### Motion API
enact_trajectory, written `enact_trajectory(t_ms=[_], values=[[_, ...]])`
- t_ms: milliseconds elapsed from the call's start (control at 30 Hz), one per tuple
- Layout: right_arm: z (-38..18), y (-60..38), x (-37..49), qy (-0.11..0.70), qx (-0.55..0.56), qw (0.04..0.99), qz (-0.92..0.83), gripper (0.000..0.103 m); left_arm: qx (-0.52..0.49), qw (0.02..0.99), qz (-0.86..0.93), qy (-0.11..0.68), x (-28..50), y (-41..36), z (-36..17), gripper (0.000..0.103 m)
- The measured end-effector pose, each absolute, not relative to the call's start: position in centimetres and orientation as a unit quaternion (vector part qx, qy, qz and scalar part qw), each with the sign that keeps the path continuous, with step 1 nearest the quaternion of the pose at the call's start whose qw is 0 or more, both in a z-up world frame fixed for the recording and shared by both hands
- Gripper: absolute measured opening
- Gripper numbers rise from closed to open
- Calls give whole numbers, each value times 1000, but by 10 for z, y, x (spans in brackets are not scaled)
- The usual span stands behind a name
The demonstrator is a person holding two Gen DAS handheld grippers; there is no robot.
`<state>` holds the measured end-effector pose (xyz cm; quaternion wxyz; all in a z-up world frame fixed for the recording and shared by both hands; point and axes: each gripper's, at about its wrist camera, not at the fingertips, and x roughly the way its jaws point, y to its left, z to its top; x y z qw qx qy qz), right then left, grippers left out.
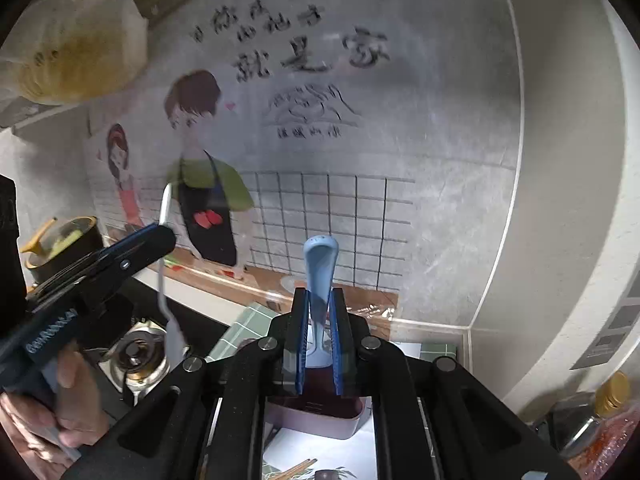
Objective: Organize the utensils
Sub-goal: 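Lower the paddle and spoon into the purple holder and open both grippers, then grasp the metal slotted spatula with the right gripper while the left grasps a wooden chopstick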
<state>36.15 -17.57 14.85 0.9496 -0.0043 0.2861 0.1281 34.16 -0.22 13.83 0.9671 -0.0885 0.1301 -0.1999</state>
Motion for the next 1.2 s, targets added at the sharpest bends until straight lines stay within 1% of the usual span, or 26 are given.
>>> enact_trajectory(t_ms=[100,233,333,467,633,667,700,733,800,933,967,1000,1033,1067,1100,1167,1200], values=[[125,-175,378,308,-5,944,115,9,-89,967,-193,139,371,-11,111,10],[89,-178,393,341,2,934,108,9,-93,965,-169,179,408,-17,62,10],[60,-178,405,368,5,924,108,9,-96,961,-160,202,421,-19,30,10],[26,-175,413,398,5,911,108,9,-84,959,-153,224,427,-23,1,10],[-2,-173,416,426,11,898,109,10,-80,946,-145,280,434,-27,-31,12],[-6,-172,416,433,10,894,111,11,-82,942,-145,290,435,-26,-35,15],[-11,-171,416,441,8,890,112,15,-85,939,-145,299,435,-25,-37,20],[-12,-171,416,445,7,889,110,19,-90,936,-144,308,434,-24,-38,23],[-12,-173,413,446,9,889,106,39,-107,931,-142,318,430,-18,-33,32],[3,-182,396,423,8,901,97,49,-117,930,-134,323,407,-6,-8,43],[7,-184,391,420,5,903,95,56,-112,930,-128,326,399,-4,-2,49],[9,-187,382,417,2,904,92,66,-108,930,-125,329,393,-1,3,57],[11,-188,379,415,0,905,91,72,-102,930,-124,332,383,1,7,62],[11,-189,370,409,-9,908,88,80,-98,930,-124,332,376,2,10,67],[10,-189,363,402,-20,912,82,87,-93,931,-125,330,365,4,12,67],[4,-188,351,398,-47,914,67,92,-81,933,-119,331,347,7,12,70],[-3,-187,345,403,-62,911,60,92,-73,933,-114,333,339,9,10,70]])
